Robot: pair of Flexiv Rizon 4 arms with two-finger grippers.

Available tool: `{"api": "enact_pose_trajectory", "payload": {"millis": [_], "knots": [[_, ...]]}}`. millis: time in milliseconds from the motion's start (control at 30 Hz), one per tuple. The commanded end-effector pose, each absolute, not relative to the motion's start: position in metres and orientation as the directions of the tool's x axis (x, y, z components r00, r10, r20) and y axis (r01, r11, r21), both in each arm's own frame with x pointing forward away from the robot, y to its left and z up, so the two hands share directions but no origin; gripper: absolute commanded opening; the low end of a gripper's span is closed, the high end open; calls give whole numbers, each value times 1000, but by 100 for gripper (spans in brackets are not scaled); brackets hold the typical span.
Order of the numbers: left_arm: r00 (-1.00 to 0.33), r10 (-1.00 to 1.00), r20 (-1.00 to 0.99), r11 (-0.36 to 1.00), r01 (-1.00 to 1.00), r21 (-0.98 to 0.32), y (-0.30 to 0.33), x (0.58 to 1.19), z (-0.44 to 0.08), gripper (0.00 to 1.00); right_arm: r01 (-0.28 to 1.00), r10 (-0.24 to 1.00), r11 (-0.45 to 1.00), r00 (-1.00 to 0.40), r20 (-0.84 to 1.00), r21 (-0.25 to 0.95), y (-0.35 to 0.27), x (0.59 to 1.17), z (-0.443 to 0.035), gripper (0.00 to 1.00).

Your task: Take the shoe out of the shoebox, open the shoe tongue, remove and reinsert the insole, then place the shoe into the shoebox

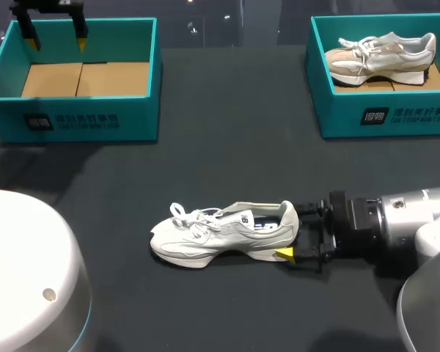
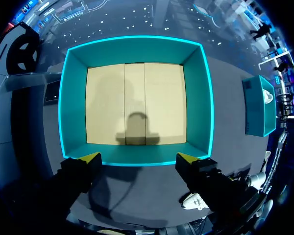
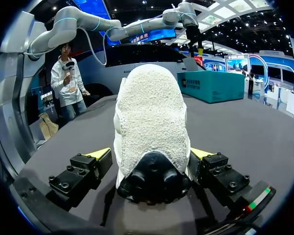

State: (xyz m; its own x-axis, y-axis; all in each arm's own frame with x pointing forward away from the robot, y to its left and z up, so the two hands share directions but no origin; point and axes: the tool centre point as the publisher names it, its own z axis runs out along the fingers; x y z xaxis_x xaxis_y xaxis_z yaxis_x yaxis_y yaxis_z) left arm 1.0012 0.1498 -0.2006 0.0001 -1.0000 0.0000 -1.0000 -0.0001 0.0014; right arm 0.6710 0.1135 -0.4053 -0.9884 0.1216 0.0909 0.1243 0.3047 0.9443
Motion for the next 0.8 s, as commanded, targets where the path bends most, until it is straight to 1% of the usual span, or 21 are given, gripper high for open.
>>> {"api": "enact_pose_trajectory", "payload": {"millis": [33,700,733,767,800], "knots": [[0,-1000,0,0,-1000,1,150,1001,-200,100,125,124,308,-988,90,943,123,671,-408,100],[0,-1000,0,0,-1000,1,150,1001,-200,100,118,116,311,-990,86,943,132,673,-412,100],[0,-1000,0,0,-1000,1,150,1001,-200,100,118,115,311,-990,86,943,132,673,-413,91],[0,-1000,0,0,-1000,1,150,1001,-200,100,118,114,311,-990,86,943,133,673,-414,62],[0,-1000,0,0,-1000,1,150,1001,-200,100,118,114,311,-990,87,943,133,673,-415,37]]}}
